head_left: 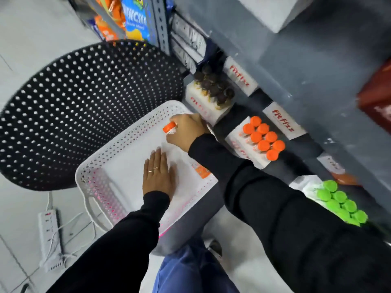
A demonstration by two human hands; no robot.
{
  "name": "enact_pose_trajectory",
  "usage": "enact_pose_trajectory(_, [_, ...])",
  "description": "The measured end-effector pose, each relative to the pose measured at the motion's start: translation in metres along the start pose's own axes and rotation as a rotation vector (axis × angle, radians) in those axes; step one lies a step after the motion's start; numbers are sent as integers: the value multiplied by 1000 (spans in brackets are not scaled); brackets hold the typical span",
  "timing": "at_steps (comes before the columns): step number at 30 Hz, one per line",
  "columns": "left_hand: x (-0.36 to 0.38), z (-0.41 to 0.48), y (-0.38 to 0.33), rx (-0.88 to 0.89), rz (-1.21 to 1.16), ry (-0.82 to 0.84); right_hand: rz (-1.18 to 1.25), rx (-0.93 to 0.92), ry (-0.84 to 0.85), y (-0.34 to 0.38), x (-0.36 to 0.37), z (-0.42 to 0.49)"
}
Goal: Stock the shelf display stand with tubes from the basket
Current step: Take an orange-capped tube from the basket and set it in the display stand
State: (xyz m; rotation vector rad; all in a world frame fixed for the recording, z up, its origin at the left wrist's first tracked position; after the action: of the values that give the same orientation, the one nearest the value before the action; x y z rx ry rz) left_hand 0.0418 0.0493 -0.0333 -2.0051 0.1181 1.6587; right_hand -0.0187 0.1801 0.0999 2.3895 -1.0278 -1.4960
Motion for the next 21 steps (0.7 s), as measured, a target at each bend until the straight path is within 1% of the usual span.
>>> enact_pose_trajectory(2, [-17,14,-23,43,-33,-73,-19,-41,-38,5,-37,-18])
enact_pose_trajectory(4, [-36,32,-56,124,-44,-97,-73,-61,-95,7,-73,-38])
enact_pose_trajectory(6, [-65,47,-100,222,-61,-92,-114,-32,-182,1,-112,-64])
enact_pose_trajectory(8, [-90,59,-143,280,-64,-96,-133,11,-259,-9,-148,-90])
enact_pose_trajectory(11, [-116,79,-198,472,98,-158,-133,57,-360,-26,-197,-130])
enact_pose_trajectory(12, [-120,86,-215,511,125,-194,-150,85,-399,-33,-212,-144])
enact_pose_trajectory(14, [-129,97,-244,544,150,-187,-174,112,-472,-45,-236,-165])
enact_pose_trajectory(18, [-136,94,-294,648,84,-154,-156,173,-604,-69,-274,-210])
enact_pose_trajectory(21, [-128,98,-303,588,128,-85,-168,184,-650,-83,-291,-237])
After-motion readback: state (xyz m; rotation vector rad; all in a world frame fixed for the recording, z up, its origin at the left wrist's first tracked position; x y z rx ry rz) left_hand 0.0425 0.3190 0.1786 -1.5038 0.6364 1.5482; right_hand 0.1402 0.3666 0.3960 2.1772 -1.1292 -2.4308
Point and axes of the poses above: each hand's wrist, its own z-axis towards the middle knuckle, its own x-axis out of the palm, y = z × x, the point moved 1 cm from there along z, towards the middle knuckle, and after that the axes turned 8 degrees about x, right-handed, at the moved point
